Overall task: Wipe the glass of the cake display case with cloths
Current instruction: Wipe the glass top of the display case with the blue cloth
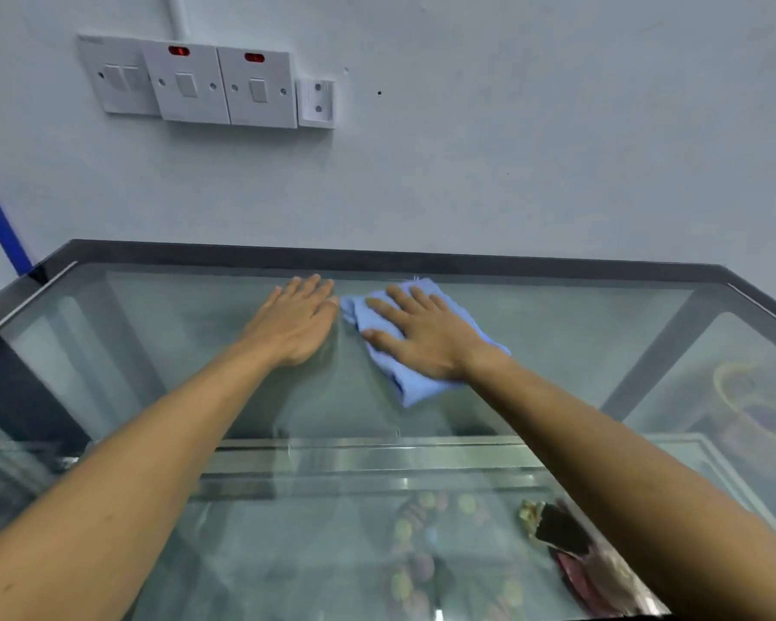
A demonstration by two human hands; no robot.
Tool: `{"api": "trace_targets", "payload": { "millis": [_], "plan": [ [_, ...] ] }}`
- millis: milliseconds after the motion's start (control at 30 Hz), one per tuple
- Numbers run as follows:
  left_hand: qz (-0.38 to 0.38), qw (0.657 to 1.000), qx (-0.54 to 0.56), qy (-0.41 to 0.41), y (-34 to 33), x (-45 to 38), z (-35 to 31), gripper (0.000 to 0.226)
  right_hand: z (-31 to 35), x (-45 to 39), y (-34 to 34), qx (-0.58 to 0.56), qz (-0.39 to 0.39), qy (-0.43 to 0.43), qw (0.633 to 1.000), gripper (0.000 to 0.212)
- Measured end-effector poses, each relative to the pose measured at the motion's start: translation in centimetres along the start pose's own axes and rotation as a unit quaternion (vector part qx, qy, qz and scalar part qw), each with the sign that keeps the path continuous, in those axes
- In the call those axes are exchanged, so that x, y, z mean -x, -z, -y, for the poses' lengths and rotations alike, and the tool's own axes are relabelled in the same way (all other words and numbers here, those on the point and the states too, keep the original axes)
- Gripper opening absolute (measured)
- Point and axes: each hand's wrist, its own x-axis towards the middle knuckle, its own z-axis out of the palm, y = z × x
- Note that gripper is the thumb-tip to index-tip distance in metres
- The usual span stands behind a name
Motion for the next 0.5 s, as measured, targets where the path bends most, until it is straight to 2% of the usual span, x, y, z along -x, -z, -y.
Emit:
{"api": "trace_targets", "payload": {
  "millis": [67,100,167,267,300,400,500],
  "plan": [
    [0.009,1.0,-0.018,-0.007,0.0,0.1,0.0,0.06,-1.4,7.2,-0.3,-0.001,-0.01,0.055,0.998,0.067],
    [0.013,1.0,-0.025,-0.013,0.1,0.1,0.0,0.061,-2.9,10.1,0.1,-0.016,-0.011,0.045,0.999,0.067],
    [0.021,0.999,-0.037,-0.025,0.4,0.4,0.3,0.064,-7.0,12.2,1.3,-0.032,-0.008,-0.013,0.999,0.071],
    [0.031,0.998,-0.052,-0.028,1.0,0.8,1.4,0.065,-14.5,8.2,2.2,-0.015,-0.017,-0.132,0.991,0.109],
    [0.03,0.998,-0.059,-0.022,1.1,0.9,1.8,0.065,-16.2,6.1,2.4,-0.008,-0.021,-0.184,0.983,0.111],
    [0.02,0.998,-0.056,-0.014,0.8,1.1,2.4,0.063,-16.1,-1.4,2.5,-0.001,-0.039,-0.293,0.955,0.089],
    [0.009,0.999,-0.028,-0.013,0.6,0.9,2.4,0.059,-8.8,-8.1,1.7,-0.012,-0.023,-0.243,0.97,0.077]
  ]
}}
